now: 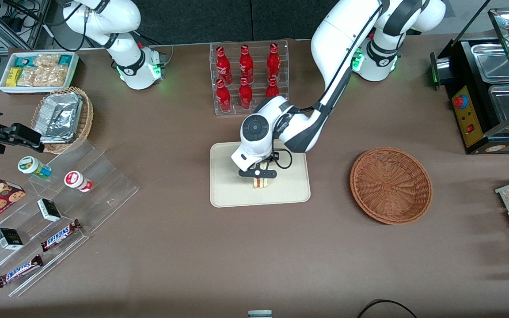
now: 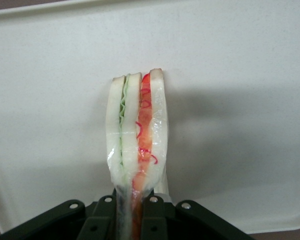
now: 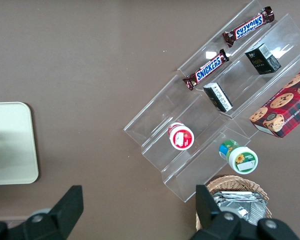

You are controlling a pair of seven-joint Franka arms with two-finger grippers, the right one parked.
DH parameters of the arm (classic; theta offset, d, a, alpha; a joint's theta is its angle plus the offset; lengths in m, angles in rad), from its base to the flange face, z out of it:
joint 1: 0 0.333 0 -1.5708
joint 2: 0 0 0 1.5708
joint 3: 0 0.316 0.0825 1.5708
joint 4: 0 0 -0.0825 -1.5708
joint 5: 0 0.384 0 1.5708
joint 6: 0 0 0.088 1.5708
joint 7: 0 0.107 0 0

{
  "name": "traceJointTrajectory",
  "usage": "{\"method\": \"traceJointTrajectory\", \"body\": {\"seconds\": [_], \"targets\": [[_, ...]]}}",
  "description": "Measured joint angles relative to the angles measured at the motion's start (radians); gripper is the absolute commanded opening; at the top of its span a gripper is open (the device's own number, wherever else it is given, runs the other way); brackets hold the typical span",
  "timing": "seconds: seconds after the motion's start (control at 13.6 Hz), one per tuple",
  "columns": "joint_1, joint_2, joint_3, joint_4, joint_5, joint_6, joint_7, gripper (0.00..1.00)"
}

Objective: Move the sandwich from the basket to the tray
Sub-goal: 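Lower the sandwich onto the tray and open the left gripper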

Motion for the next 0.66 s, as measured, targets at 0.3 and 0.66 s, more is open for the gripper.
{"method": "traceJointTrajectory", "body": {"seconds": [0.3,0.66], "targets": [[-0.001,0.003,0.001,0.000,0.000,0.003,-0.002,1.00],[-0.001,0.003,0.003,0.006,0.000,0.006,-0.002,1.00]]}}
